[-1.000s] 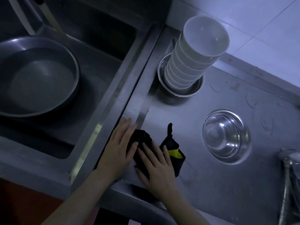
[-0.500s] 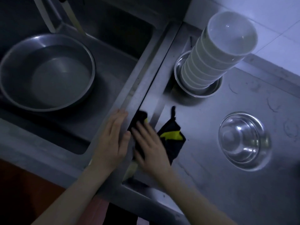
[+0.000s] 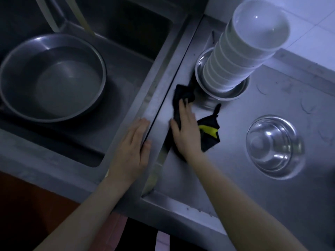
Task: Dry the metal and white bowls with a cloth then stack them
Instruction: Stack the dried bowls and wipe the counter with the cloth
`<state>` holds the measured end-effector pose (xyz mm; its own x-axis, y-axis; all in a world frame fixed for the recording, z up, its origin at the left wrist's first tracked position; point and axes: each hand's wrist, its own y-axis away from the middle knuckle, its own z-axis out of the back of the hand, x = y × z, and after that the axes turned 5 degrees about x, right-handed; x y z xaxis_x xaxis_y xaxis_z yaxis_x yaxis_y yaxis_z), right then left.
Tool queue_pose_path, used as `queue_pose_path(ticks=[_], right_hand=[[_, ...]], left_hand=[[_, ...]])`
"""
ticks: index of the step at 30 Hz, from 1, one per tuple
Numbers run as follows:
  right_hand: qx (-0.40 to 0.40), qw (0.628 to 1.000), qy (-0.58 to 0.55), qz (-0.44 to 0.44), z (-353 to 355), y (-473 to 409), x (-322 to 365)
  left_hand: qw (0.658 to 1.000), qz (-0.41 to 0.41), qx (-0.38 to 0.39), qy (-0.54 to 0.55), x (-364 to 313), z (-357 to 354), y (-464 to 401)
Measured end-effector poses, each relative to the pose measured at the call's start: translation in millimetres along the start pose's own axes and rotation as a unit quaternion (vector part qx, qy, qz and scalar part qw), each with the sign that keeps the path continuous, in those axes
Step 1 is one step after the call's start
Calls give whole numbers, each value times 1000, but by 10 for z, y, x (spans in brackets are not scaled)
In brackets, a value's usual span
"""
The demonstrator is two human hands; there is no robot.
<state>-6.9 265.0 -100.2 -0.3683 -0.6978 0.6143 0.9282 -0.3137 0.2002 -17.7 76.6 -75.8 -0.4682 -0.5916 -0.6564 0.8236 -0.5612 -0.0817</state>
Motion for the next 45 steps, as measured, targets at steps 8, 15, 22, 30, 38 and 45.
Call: queue_pose_path(ticks=[8,15,22,30,38,45], right_hand=[[144,981,79,101,-301,1737,-47],[-30,933,165,-319,354,2487,-967],[-14,965,191,-181,-200,1925,-253],[-92,966,192,-146,226,1079,-825],[-59,947,161,-273,366,2297,-1034],[5,978,209,5,19,1520,-570]], left_hand=[[978,-159,43,-125,-110,-112,54],[973,-136,130,-136,-199,-595,123],[985,-127,102,-62,-201,-573,132],[991,-98,89,-33,-184,-578,133],[969,-157,119,-146,-192,-605,147],[978,-144,106,-108,-166,-611,132]])
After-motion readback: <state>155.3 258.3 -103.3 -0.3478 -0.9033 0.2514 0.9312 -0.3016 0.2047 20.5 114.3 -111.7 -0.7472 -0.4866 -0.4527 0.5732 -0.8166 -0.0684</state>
